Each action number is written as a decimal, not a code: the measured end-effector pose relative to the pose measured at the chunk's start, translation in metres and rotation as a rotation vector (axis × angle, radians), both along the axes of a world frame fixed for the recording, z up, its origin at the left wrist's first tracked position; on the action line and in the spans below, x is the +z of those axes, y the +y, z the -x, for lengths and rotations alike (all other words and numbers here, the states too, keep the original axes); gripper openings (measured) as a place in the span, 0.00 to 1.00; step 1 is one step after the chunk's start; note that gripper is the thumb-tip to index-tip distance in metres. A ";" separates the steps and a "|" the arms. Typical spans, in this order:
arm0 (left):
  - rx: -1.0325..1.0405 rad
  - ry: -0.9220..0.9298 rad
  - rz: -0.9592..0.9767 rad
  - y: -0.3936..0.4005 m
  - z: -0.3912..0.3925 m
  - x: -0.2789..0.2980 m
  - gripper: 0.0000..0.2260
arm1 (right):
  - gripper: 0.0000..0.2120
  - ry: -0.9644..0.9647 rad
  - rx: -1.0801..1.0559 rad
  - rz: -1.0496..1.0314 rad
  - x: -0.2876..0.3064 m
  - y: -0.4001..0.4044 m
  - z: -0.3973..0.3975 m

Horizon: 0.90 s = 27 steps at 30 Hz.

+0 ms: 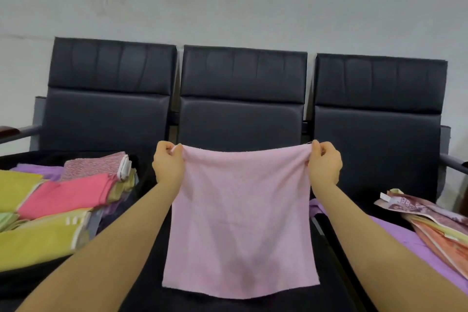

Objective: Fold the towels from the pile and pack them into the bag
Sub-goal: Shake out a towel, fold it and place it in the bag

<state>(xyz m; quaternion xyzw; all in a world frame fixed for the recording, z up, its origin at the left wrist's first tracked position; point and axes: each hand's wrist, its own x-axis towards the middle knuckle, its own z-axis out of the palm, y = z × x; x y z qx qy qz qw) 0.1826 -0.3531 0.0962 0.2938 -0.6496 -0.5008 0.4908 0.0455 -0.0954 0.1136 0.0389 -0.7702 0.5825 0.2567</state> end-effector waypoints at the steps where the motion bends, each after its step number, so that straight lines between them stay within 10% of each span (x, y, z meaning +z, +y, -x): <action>1: -0.003 0.001 0.002 -0.002 0.010 0.003 0.04 | 0.14 0.009 0.007 0.023 -0.001 -0.005 0.009; 13: -0.007 0.255 0.024 0.010 0.023 0.001 0.02 | 0.10 0.175 0.180 0.324 -0.005 -0.021 0.013; 27: 0.159 -0.368 0.092 0.019 -0.031 -0.131 0.06 | 0.12 -0.143 0.082 -0.023 -0.136 0.011 -0.022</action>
